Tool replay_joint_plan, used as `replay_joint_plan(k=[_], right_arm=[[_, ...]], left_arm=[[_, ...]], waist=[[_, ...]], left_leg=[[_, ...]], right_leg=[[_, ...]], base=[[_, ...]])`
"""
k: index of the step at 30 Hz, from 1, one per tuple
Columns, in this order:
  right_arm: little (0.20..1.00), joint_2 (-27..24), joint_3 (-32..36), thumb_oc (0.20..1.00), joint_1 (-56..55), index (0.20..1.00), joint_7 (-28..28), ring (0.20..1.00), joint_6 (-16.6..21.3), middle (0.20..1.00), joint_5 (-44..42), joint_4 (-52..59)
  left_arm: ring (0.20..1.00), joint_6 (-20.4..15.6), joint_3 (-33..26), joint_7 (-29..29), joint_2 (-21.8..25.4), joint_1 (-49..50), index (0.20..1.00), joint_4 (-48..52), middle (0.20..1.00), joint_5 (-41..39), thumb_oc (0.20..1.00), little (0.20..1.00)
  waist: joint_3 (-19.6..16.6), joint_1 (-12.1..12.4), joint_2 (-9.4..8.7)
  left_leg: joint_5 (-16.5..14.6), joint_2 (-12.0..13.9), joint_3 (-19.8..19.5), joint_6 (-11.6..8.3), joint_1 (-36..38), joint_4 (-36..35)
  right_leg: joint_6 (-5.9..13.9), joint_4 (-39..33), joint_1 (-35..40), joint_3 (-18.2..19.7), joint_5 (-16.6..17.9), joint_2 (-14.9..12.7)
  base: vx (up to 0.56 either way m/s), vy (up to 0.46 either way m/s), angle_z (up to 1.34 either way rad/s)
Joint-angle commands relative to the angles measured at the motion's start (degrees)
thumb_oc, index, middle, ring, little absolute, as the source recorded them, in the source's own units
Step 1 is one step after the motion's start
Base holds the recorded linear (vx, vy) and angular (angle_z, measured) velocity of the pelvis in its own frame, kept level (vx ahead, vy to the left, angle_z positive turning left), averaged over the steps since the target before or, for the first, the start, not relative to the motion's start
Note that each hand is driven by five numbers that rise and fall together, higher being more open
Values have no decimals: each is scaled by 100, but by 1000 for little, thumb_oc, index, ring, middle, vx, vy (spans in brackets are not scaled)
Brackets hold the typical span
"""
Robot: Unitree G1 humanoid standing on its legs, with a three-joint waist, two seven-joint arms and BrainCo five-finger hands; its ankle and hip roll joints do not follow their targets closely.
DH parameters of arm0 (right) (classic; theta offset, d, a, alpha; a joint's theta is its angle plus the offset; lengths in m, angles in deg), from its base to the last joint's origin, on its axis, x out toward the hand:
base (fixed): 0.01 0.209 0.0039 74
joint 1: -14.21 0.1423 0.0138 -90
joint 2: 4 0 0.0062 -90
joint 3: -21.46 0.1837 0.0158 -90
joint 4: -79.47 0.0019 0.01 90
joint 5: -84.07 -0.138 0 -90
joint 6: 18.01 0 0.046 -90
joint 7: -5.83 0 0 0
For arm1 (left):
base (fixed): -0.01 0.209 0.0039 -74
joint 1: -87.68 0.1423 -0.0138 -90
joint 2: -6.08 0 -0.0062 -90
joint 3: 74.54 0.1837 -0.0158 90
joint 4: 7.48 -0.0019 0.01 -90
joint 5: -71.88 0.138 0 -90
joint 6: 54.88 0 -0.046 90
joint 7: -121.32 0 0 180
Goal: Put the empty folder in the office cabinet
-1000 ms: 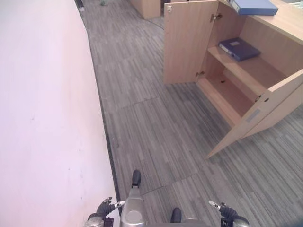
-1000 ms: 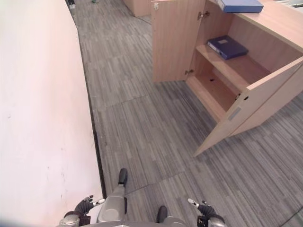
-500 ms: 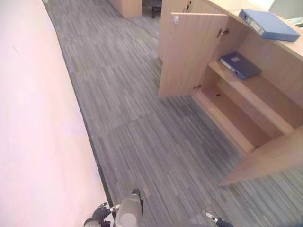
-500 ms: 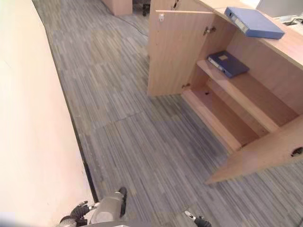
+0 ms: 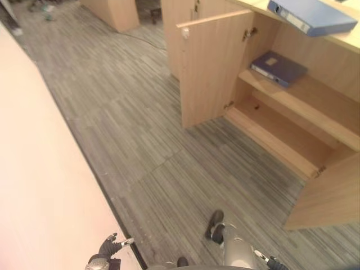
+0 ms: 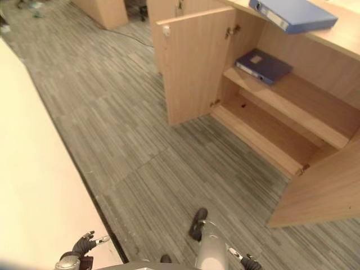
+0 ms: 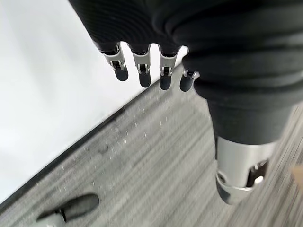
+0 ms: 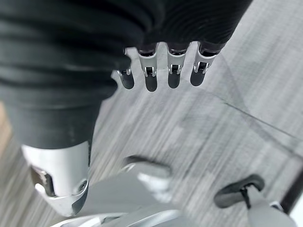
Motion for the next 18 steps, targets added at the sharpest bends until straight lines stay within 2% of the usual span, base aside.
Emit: replay_joint_plan(k=[1, 2, 3, 4, 5, 6, 7, 8, 10, 11, 13, 16, 17, 18], right_arm=[[1000, -122, -126, 1000, 20, 1000, -45, 1000, 45, 1000, 175, 23], [1000, -144, -119, 1000, 3, 1000, -60, 1000, 49, 1000, 169, 13], [1000, -157, -110, 1000, -2, 1000, -60, 1000, 49, 1000, 167, 19], [1000, -157, -110, 1000, -2, 1000, -60, 1000, 49, 1000, 167, 19], [1000, -242, -47, 1000, -2, 1000, -75, 1000, 46, 1000, 136, -19], [1000, -239, -54, 1000, -4, 1000, -76, 1000, 45, 1000, 137, -21], [1000, -334, 7, 1000, 35, 1000, -73, 1000, 63, 1000, 89, -16], [1000, -344, 13, 1000, 39, 1000, -71, 1000, 62, 1000, 87, -13], [1000, -401, 55, 1000, 93, 1000, -77, 1000, 65, 1000, 43, 1], [1000, -432, 68, 1000, 130, 1000, -84, 1000, 76, 1000, 11, 8], [1000, -498, 87, 1000, 187, 1000, -109, 1000, 62, 1000, -19, 21], [1000, -563, 56, 1000, 224, 1000, -120, 1000, 49, 1000, -21, 64], [1000, -596, 13, 1000, 187, 1000, -104, 1000, 71, 1000, -34, 143], [1000, -596, 13, 1000, 185, 1000, -104, 1000, 70, 1000, -34, 144]], left_arm=[[1000, -167, 164, 129, 8, -257, 1000, 45, 1000, 450, 1000, 1000], [1000, -160, 199, 138, -27, -230, 1000, 30, 1000, 468, 1000, 1000], [1000, -163, 206, 136, -41, -231, 1000, 33, 1000, 470, 1000, 1000], [1000, -163, 206, 136, -41, -231, 1000, 33, 1000, 470, 1000, 1000], [1000, -149, 307, 162, -136, -241, 1000, -6, 1000, 487, 1000, 1000], [1000, -148, 303, 163, -133, -237, 1000, -9, 1000, 487, 1000, 1000], [1000, -157, 350, 172, -220, -252, 1000, 29, 1000, 417, 1000, 1000], [1000, -158, 352, 171, -230, -258, 1000, 31, 1000, 416, 1000, 1000], [1000, -160, 340, 165, -243, -266, 1000, 107, 1000, 314, 1000, 1000], [1000, -171, 347, 152, -233, -295, 1000, 155, 1000, 239, 1000, 1000], [1000, -177, 356, 97, -229, -330, 1000, 301, 1000, 146, 1000, 1000], [1000, -193, 354, 50, -260, -358, 1000, 318, 1000, 44, 1000, 1000], [1000, -181, 347, 26, -267, -312, 1000, 286, 1000, 40, 1000, 1000], [1000, -181, 349, 26, -268, -310, 1000, 287, 1000, 40, 1000, 1000]], waist=[[188, -207, 73], [153, -259, 188], [170, -258, 157], [170, -258, 157], [139, -402, 326], [126, -391, 370], [95, -589, 536], [99, -595, 502], [127, -648, 500], [199, -645, 462], [337, -572, 356], [464, -488, 298], [518, -387, 271], [524, -376, 266]], left_leg=[[232, 575, -205, -102, -621, 342], [84, 622, -225, -119, -496, 364], [176, 587, -138, -113, -546, 379], [176, 587, -138, -113, -546, 379], [75, 668, -3, -160, -451, 515], [-31, 704, -78, -165, -394, 507], [-65, 904, 188, -352, -406, 971], [29, 888, 270, -354, -473, 995], [338, 1200, 439, -596, -729, 1908], [678, 1373, 455, -763, -992, 2609], [1118, 1540, 461, -897, -1327, 3506], [1274, 1723, 385, -813, -1821, 3729], [1331, 1867, 145, -690, -2112, 3175], [1333, 1861, 160, -690, -2091, 3162]], right_leg=[[310, -634, 1073, 645, 511, -171], [324, -542, 1127, 824, 410, -72], [238, -565, 1107, 706, 522, -132], [238, -565, 1107, 706, 522, -132], [147, -419, 1107, 781, 418, -80], [231, -376, 1122, 909, 296, -18], [124, -200, 1135, 879, 67, 24], [36, -246, 1114, 759, 180, -21], [-69, -256, 1232, 805, 30, 66], [-161, -259, 1328, 836, -65, 129], [-329, -289, 1497, 945, -233, 184], [-428, -395, 1736, 1299, -439, 254], [-395, -435, 1898, 1803, -521, 334], [-393, -430, 1901, 1815, -524, 330]], base=[[423, 3, -40], [303, 4, -57], [80, 15, -69], [115, 20, -71], [245, 38, -57], [472, 27, -50], [232, -18, -53], [239, -68, -48], [152, -125, -58], [227, -160, -49], [213, -135, -38], [230, 59, -102], [295, 171, -75], [299, 212, -50]])
